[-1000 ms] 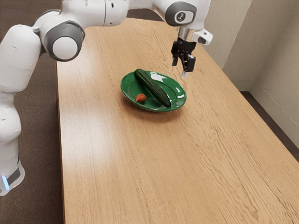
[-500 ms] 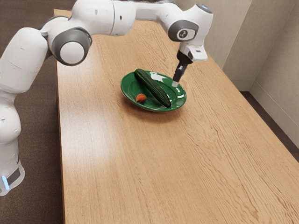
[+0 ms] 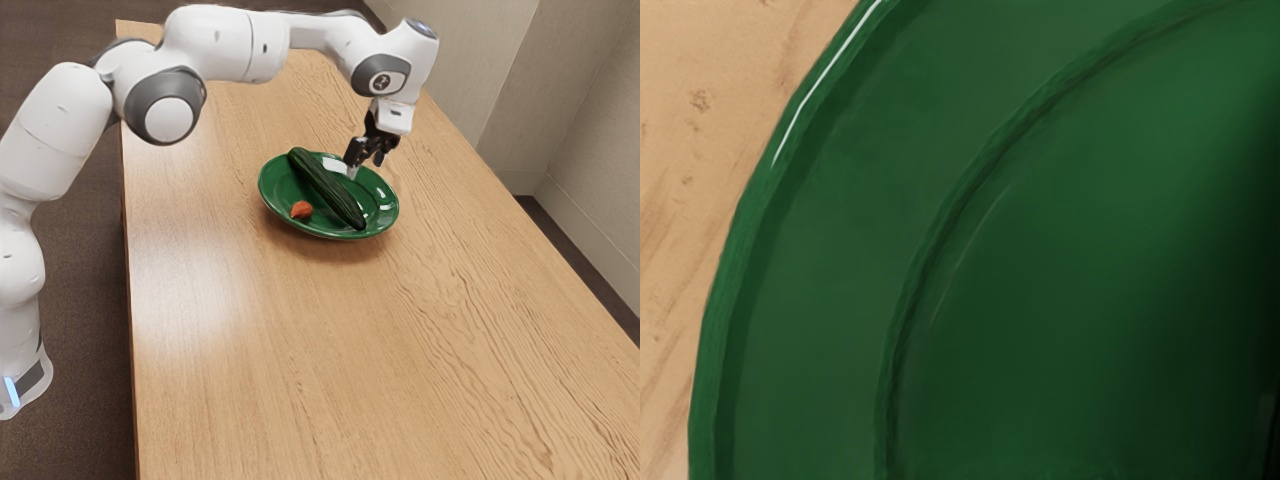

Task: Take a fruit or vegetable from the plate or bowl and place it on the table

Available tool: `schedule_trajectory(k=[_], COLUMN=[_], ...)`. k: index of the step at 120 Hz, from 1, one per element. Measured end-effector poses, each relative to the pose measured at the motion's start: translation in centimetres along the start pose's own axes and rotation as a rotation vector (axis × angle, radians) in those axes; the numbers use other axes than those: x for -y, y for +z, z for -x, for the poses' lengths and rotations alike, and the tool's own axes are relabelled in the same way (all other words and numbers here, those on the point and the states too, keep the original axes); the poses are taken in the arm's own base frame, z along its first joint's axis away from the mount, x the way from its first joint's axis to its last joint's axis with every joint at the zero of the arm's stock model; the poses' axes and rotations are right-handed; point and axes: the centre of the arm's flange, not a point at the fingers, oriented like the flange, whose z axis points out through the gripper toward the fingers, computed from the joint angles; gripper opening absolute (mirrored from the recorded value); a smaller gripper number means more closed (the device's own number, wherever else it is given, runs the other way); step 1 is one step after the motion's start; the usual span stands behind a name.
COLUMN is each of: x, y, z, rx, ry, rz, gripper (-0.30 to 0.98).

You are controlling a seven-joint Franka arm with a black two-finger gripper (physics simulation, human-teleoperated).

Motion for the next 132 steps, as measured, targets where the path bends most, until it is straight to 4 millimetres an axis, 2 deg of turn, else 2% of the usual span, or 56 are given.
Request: schedule_trajectory(k=[11, 28, 53, 58, 68, 77, 84, 88, 93, 98, 104, 111, 119, 126, 132], x=[0.3, 0.8, 1.2, 1.3, 1.6, 1.0, -0.5, -2.4, -4.8, -7.0, -8.5, -8.9, -8.7, -8.4, -8.2], y=[1.2, 1.7, 2.4, 1.7, -1.0, -3.4, -4.5, -4.6, -4.1, -2.5, -0.5, 0.9, 1.6, 2.2, 2.8], z=[-0.3, -0.5, -1.1, -1.1, -0.8, -0.5, -0.2, 0.0, 1.1, 1.9, 2.6, 4.2, 5.8, 6.3, 6.3], rx=[-0.012, -0.027, -0.074, -0.081, -0.096, -0.117, -0.118, -0.110, -0.096, -0.086, -0.080, -0.076, -0.076, -0.076, -0.077], ry=[0.046, 0.095, 0.121, 0.123, 0.125, 0.125, 0.130, 0.136, 0.126, 0.120, 0.111, 0.083, 0.055, 0.045, 0.044], rz=[0.008, -0.006, -0.021, -0.037, -0.090, -0.100, -0.071, -0.042, -0.006, 0.039, 0.077, 0.092, 0.089, 0.086, 0.086], gripper=[0.68, 0.71, 0.68, 0.68, 0.68, 0.69, 0.68, 0.68, 0.68, 0.68, 0.68, 0.68, 0.69, 0.68, 0.59])
